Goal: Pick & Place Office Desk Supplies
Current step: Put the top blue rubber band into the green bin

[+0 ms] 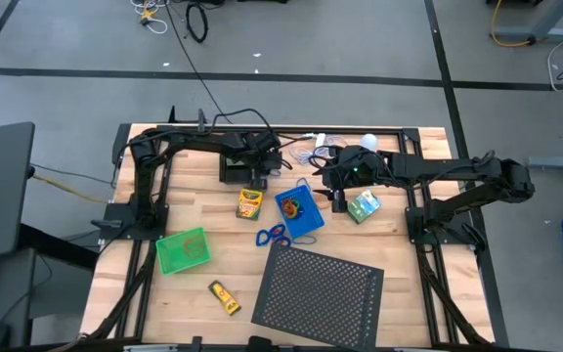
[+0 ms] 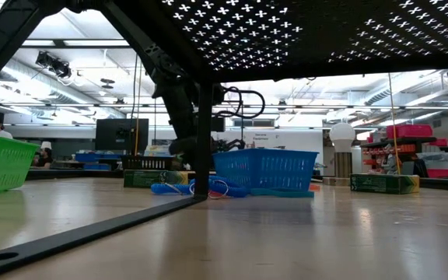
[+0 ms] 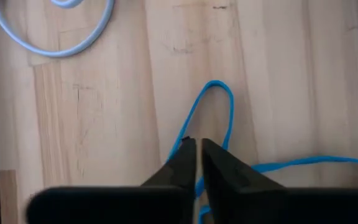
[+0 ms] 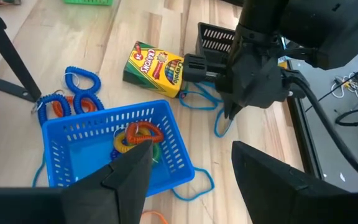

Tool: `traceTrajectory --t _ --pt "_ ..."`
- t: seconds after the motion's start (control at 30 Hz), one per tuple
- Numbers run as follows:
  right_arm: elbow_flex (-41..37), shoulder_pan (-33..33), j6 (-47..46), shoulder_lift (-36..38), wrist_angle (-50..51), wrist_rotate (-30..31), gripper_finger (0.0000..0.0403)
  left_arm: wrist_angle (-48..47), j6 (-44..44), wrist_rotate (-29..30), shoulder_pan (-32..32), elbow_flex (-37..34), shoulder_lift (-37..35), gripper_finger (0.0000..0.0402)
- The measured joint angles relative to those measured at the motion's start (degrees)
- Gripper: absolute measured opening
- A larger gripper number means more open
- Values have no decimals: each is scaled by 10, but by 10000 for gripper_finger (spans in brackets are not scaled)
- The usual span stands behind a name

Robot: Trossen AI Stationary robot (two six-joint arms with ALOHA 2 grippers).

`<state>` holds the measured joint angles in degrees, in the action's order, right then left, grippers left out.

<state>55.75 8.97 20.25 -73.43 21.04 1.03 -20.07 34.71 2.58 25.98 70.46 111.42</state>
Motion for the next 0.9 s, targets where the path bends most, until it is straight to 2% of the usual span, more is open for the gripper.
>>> traceTrajectory --t 0.23,0.37,0.47,0.73,0.8,0.9 --pt "0 0 0 0 1 0 228 1 8 4 0 0 0 5" --pt "0 0 0 0 1 2 228 4 8 3 0 0 0 17" --pt "0 0 0 0 3 2 228 -14 2 -20 4 7 0 56" --pt "0 0 -3 0 4 1 228 -33 -8 -46 19 17 0 202" --pt "0 0 -3 0 4 1 228 -33 -11 -46 22 18 2 220" --pt "0 0 -3 0 3 1 228 -34 -11 -47 27 18 10 224"
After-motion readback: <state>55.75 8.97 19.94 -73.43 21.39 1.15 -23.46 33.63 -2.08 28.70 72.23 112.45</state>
